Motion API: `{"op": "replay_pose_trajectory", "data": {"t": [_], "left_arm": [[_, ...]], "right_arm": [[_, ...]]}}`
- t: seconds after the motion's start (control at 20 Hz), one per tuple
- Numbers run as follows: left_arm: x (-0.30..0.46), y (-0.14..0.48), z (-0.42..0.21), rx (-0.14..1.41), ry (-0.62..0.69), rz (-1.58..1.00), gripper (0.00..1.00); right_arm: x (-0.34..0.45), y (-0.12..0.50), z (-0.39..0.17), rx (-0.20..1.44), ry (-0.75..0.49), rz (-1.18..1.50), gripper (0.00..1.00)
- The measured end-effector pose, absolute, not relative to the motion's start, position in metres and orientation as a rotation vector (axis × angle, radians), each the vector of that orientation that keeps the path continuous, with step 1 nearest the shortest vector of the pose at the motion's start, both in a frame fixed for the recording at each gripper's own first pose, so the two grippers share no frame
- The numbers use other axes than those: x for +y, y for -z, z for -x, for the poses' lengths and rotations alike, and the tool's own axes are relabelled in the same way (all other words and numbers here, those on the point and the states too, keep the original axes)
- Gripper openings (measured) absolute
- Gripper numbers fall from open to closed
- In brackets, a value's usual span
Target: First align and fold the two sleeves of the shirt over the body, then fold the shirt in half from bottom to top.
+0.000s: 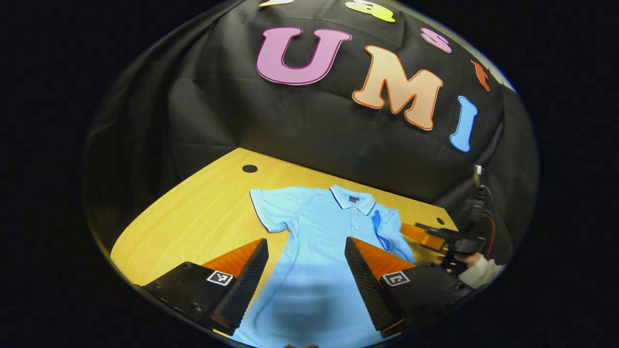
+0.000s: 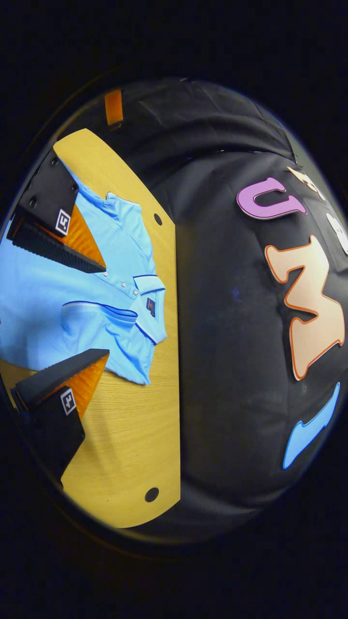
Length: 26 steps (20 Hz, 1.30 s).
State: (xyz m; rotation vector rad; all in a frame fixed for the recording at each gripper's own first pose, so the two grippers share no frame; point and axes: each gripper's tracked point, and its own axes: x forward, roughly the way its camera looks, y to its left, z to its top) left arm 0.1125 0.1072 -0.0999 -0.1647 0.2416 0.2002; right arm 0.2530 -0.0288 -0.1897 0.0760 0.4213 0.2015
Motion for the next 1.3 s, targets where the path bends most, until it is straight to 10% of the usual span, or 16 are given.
{"op": "replay_pose_trajectory", "data": {"t": [1.3], "left_arm": [[0.248,0.193,-0.282,0.44,-0.333,0.015,0.91]], "right_arm": [[-0.122,0.158,-0.081,0.446,0.175,-0.12,0.98]]}}
